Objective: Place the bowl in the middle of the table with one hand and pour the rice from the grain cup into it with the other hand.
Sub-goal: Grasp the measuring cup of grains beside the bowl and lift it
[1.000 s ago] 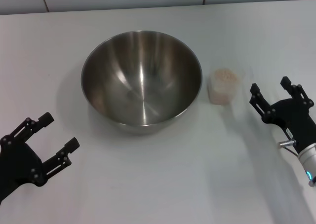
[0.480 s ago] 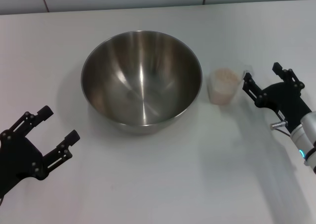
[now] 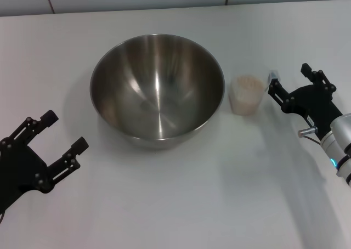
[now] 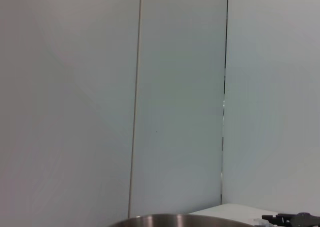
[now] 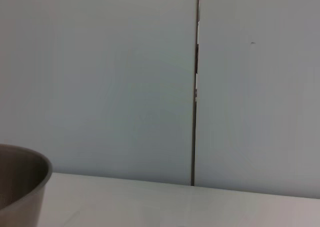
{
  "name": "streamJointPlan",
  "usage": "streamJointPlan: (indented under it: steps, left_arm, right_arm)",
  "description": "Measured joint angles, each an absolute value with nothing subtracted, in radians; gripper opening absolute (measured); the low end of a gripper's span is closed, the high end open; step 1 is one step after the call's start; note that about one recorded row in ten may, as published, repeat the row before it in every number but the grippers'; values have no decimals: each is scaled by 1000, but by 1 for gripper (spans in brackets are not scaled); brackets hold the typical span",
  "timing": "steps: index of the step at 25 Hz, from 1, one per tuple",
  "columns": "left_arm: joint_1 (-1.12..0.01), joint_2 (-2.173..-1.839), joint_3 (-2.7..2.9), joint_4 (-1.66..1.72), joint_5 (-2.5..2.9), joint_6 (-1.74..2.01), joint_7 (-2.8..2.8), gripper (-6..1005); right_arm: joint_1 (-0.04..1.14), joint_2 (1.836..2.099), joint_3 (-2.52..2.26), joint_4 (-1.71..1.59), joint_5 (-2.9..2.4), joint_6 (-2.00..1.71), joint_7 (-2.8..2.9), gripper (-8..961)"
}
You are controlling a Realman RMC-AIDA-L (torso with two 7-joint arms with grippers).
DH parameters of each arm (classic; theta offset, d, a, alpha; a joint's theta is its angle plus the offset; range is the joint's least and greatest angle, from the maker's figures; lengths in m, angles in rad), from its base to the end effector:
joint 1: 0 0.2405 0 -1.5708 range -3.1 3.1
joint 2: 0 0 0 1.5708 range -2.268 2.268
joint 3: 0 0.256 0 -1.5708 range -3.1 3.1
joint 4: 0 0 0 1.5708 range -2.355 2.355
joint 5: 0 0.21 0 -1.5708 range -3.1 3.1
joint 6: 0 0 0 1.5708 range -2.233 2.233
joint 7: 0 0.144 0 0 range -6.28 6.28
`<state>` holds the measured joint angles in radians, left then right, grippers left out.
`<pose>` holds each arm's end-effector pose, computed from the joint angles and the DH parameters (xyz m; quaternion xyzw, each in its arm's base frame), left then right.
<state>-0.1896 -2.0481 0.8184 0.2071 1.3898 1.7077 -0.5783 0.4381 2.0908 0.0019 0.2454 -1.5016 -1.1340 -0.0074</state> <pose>-0.3279 0.2083 -0.0122 -0.8437 -0.1437 -0.3947 0.3343 0.3286 0.2978 -0.0677 -0.7471 0.2550 0.2380 0.5658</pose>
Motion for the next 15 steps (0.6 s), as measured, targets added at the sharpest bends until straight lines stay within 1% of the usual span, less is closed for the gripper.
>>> streamJointPlan:
  steps: [15]
  left_arm:
    - [-192,-2051,811,207,1390,1712,-578,808]
  right_arm:
    - [439,2091,6,244,-1509,-1128,48,620]
